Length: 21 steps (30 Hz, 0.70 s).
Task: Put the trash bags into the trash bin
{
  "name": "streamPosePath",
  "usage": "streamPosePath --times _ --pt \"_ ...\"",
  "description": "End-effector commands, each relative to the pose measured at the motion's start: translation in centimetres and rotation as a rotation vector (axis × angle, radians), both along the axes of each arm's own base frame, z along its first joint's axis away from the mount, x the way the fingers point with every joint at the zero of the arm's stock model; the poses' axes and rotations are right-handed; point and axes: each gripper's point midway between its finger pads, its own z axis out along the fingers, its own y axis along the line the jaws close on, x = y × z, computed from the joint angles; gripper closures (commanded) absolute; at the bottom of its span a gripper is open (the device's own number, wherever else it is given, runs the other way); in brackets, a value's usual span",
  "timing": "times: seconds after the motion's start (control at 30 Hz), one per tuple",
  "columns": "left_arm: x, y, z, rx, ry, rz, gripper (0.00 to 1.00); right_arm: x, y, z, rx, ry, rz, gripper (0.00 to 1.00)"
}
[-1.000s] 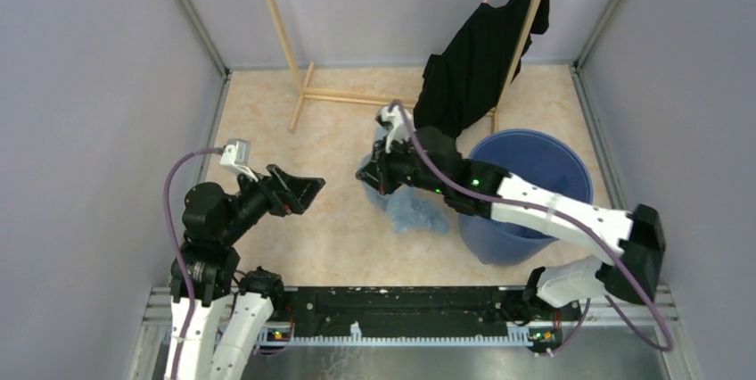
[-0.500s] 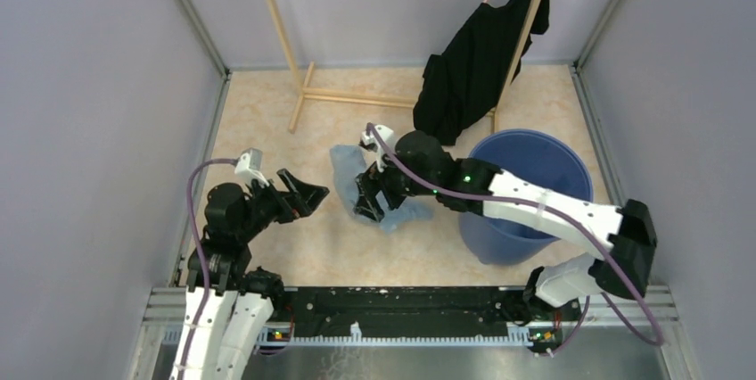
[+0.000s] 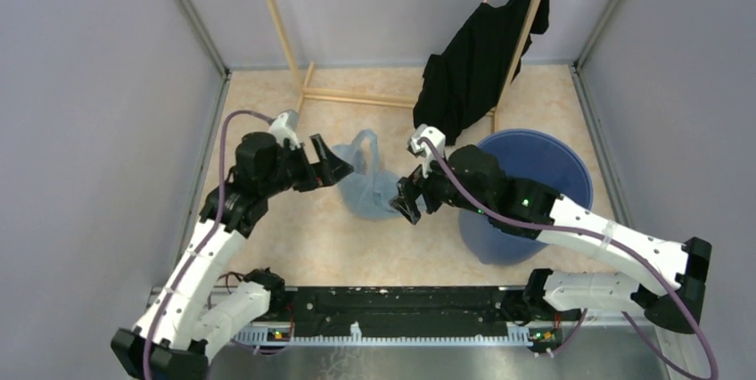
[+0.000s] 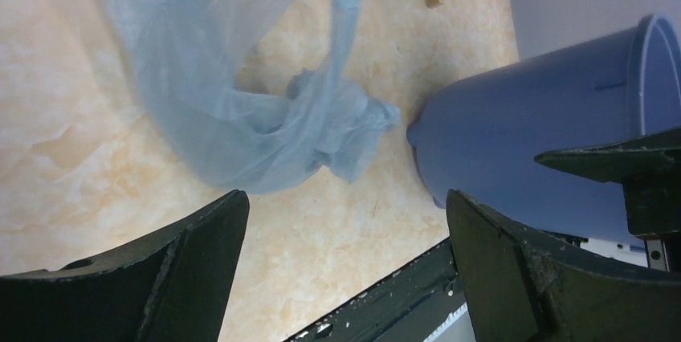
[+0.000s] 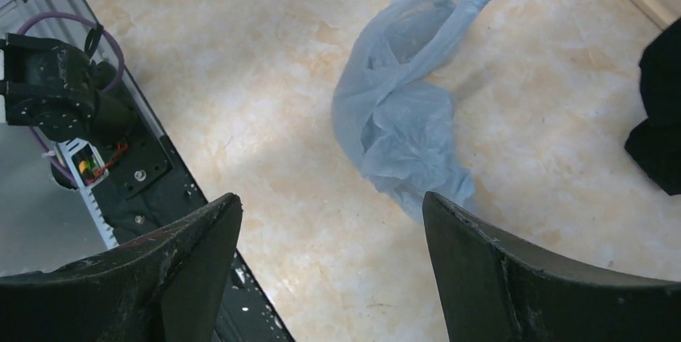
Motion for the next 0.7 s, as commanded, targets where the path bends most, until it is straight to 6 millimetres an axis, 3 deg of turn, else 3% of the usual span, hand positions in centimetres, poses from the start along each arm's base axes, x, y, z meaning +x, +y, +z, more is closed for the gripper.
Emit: streamPosePath --times 0.0,0.1,0.2,0.4,0.43,0.5,0.57,0.67 --pt "2.2 -3.0 1.6 0.156 -0.059 0.034 0.01 0.6 -1.3 3.7 0.111 -0.109 -0.055 0.17" --pt "4.5 -4.7 0.8 0.262 -0.036 0.08 0.06 0.4 -2.1 4.6 0.142 -0.131 -0.061 0.17" --pt "7.8 -5.0 -0.3 0.37 -0.016 0.176 0.09 0.1 -3.0 5.3 0.163 -0.163 -0.065 0.16" --pt "12.5 -8.3 -4.1 0.49 0.068 0.177 0.09 0.2 -4.8 5.3 0.174 -0.203 -0.11 0.12" --pt "13.0 -8.3 -3.9 0.52 0.064 0.197 0.11 0.1 -4.9 5.3 0.181 -0.203 -0.109 0.12" --pt "13.8 -8.1 -5.3 0.603 0.093 0.209 0.14 -0.1 -5.1 5.4 0.189 -0.203 -0.104 0.12" --pt "14.1 -8.3 -6.0 0.626 0.104 0.198 0.25 -0.2 -5.3 5.3 0.185 -0.204 -0.107 0.12" --pt "13.9 -8.4 -5.8 0.63 0.095 0.169 0.53 -0.1 -5.6 4.9 0.164 -0.207 -0.111 0.11"
